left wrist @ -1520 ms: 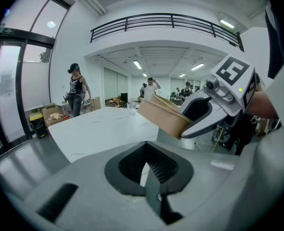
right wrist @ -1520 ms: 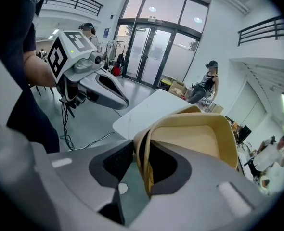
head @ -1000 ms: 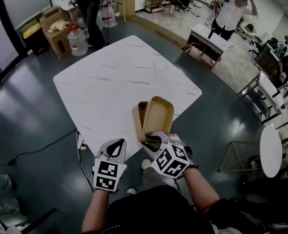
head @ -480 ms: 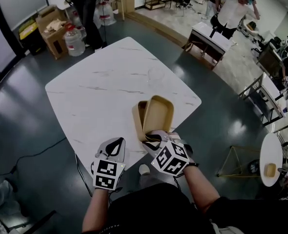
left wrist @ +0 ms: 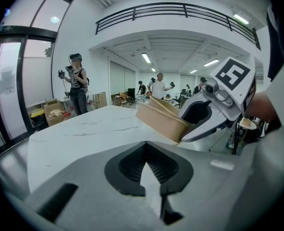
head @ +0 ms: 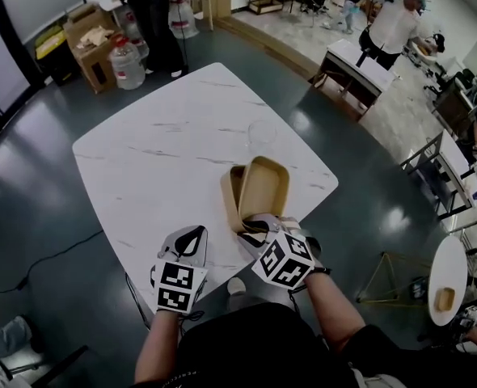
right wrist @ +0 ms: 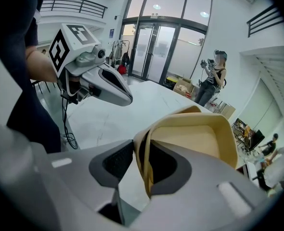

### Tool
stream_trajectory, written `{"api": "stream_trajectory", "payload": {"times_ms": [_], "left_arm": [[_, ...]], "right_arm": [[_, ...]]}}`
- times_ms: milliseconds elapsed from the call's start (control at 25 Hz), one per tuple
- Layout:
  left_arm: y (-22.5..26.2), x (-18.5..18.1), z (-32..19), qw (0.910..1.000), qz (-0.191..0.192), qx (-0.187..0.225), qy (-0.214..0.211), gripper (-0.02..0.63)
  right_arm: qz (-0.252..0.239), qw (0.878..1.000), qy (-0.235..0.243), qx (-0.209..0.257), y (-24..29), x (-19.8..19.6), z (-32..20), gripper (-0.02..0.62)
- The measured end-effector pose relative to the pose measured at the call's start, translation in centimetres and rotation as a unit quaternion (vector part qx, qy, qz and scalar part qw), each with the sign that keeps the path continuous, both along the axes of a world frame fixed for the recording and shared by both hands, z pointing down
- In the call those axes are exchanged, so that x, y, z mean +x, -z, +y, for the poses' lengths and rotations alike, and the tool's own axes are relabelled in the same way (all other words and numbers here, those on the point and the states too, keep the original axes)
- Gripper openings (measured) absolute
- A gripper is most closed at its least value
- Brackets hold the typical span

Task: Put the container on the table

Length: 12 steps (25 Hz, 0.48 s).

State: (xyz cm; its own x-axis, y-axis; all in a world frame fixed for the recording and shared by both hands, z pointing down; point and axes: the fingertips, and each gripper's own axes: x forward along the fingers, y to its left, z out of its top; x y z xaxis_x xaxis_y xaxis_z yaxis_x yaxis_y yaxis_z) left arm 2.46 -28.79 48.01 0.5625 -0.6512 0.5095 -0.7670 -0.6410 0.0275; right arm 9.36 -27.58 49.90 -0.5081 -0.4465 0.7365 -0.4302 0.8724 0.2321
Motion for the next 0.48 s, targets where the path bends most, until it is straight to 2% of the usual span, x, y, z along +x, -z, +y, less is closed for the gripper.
{"api": "stream_trajectory", "payload": {"times_ms": [480], "left_arm": [[-0.8, -3.5, -3.0, 0.9979, -0.007, -0.007, 0.063, -0.006]], "right_arm": [[-0.001, 0.997, 0.072, -0.006, -1.1, -3.6, -3.7, 0.104]]}}
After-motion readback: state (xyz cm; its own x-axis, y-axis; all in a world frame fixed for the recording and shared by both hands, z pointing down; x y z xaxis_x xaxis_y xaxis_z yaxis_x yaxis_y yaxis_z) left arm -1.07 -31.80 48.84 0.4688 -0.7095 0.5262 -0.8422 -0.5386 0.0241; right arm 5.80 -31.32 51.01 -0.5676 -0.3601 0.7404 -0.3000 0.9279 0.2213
